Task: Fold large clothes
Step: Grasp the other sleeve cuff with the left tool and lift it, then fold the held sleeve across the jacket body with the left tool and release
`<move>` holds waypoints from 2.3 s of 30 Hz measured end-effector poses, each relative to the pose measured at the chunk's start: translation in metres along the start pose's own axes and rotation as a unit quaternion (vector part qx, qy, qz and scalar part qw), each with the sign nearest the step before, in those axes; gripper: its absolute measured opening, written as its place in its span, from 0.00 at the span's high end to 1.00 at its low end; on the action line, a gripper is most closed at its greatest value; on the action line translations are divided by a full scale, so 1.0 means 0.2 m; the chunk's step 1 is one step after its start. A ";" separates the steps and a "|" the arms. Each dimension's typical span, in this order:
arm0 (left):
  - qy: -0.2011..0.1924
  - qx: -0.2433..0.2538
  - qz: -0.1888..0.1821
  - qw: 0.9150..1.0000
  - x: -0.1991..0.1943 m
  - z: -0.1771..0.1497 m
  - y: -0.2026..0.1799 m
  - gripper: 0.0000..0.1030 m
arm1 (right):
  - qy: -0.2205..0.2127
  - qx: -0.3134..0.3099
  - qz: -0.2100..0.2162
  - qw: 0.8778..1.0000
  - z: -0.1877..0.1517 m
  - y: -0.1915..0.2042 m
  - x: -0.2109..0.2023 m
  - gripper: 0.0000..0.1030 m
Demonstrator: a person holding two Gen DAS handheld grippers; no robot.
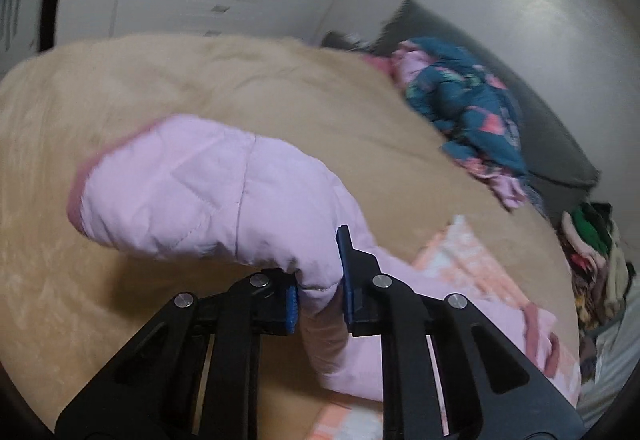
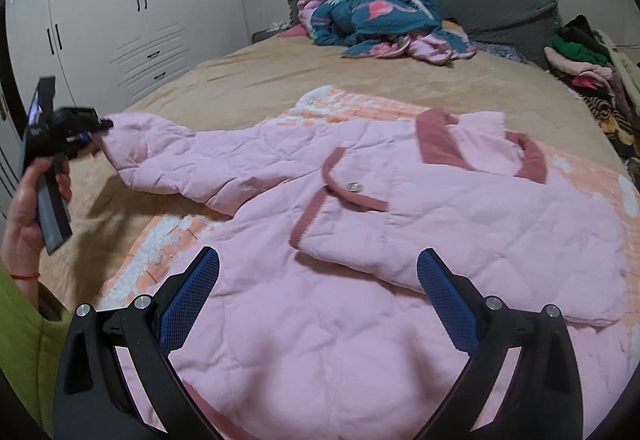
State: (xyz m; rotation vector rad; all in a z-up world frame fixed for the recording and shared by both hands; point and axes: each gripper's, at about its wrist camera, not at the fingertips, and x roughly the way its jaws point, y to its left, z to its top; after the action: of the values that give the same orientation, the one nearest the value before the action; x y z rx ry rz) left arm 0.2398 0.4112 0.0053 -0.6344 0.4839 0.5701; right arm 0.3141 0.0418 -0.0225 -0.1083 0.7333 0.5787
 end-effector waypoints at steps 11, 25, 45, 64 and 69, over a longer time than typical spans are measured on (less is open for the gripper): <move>-0.050 0.078 -0.092 0.991 -0.40 -0.04 -0.46 0.92 | -0.034 0.066 -0.039 0.997 -0.16 -0.29 -0.26 0.04; -0.042 0.170 -0.194 0.965 -0.55 -0.33 -0.92 0.92 | -0.046 0.155 -0.063 0.985 -0.36 -0.63 -0.46 0.04; -0.015 0.416 -0.295 0.860 -0.59 -1.21 -1.63 0.92 | -0.062 0.233 -0.116 0.964 -0.60 -1.01 -0.76 0.04; 0.035 0.588 -0.217 0.778 -0.45 -1.85 -1.66 0.85 | -0.052 0.301 -0.127 0.944 -0.75 -1.20 -0.78 0.04; 0.037 0.628 -0.194 0.753 -0.47 -1.92 -1.63 0.31 | -0.049 0.315 -0.123 0.940 -0.76 -1.21 -0.78 0.04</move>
State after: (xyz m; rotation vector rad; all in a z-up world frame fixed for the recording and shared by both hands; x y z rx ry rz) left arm 0.2808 -0.0930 -0.0792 0.5574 0.6634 -0.2526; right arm 0.2587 -0.2779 -0.0579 0.4169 0.7630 0.0906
